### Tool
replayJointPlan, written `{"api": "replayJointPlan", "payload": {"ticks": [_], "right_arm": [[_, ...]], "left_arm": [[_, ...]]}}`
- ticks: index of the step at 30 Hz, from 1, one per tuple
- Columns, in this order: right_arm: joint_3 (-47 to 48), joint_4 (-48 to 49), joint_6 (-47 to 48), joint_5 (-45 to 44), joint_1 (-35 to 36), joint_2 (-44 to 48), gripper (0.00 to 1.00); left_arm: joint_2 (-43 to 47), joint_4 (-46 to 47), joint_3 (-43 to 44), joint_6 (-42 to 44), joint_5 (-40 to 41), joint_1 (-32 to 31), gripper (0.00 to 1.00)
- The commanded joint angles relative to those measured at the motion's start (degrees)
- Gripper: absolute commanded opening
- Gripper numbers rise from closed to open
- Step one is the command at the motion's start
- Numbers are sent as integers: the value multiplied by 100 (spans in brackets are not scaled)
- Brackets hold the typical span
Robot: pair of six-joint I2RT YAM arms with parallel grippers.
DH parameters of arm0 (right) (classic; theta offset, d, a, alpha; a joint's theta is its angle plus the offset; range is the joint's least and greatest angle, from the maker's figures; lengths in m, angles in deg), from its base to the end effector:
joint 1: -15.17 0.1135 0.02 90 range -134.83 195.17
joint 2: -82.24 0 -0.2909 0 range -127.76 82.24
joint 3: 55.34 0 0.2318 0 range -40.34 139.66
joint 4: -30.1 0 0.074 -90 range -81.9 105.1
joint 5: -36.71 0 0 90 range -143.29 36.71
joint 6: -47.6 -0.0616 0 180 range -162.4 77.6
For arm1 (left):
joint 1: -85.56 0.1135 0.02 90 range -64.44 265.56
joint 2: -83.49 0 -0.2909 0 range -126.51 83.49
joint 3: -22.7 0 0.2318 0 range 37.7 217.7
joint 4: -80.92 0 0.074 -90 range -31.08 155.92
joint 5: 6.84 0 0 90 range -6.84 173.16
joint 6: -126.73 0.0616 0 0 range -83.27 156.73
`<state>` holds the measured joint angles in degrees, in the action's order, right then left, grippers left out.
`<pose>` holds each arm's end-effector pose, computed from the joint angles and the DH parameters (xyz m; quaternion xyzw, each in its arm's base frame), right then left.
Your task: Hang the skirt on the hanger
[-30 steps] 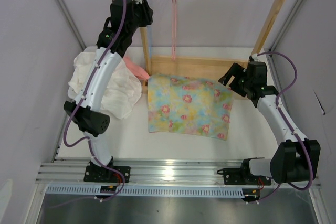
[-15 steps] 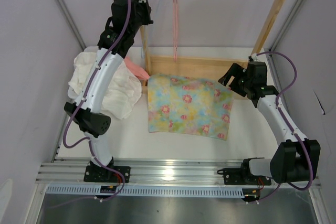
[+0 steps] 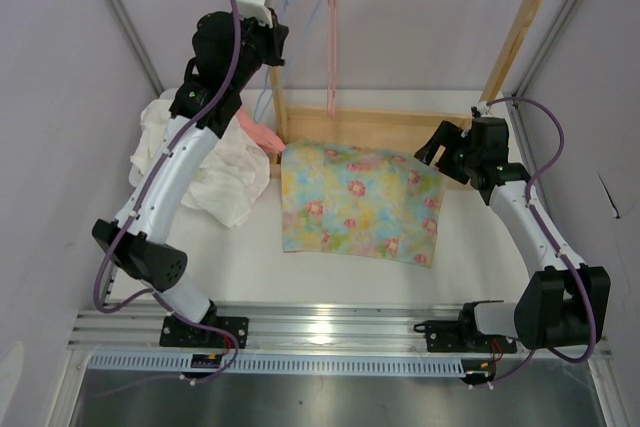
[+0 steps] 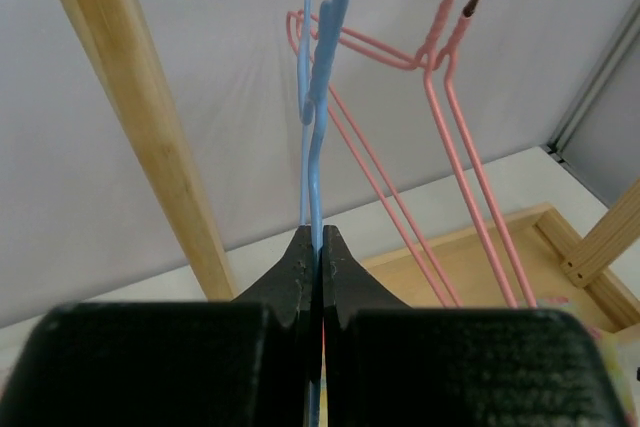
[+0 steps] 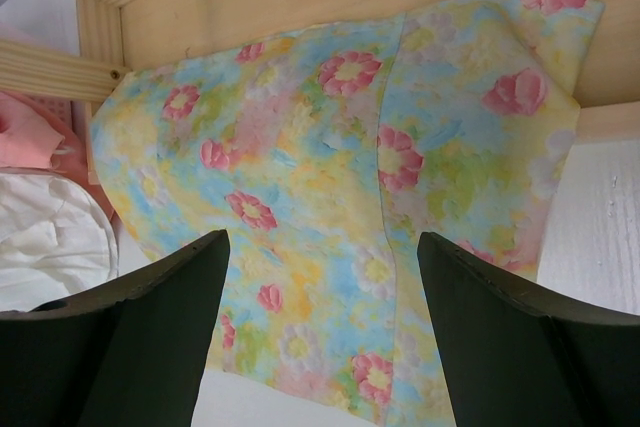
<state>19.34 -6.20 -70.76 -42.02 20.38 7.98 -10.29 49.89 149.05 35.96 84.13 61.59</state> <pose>0.2795 0.0376 0.3164 0.1341 0.8772 0.2145 0.4082 0.3386 -0.1494 0.5322 0.1343 0.6845 -0.1477 0.7012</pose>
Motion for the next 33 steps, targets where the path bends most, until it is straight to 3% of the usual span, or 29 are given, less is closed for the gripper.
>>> {"api": "replayJointPlan", "payload": {"ticks": [1,9,18,28,33], "right_arm": [[105,126,164,121,-20,140,83],[132,30,208,104,-20,245,83],[202,-172,208,60,-3,482,83],[228,-787,15,-388,41,1325,82],[237,-1209,-12,-538,32,1809,83]], "left_arm": [[255,532,71,297,-387,59,0],[966,250,-649,473,-265,67,0],[2186,65,-2300,315,-264,68,0],[3224,-812,-3979,-150,-1545,15,0],[3603,-1323,-4594,-230,-1811,-275,0]]}}
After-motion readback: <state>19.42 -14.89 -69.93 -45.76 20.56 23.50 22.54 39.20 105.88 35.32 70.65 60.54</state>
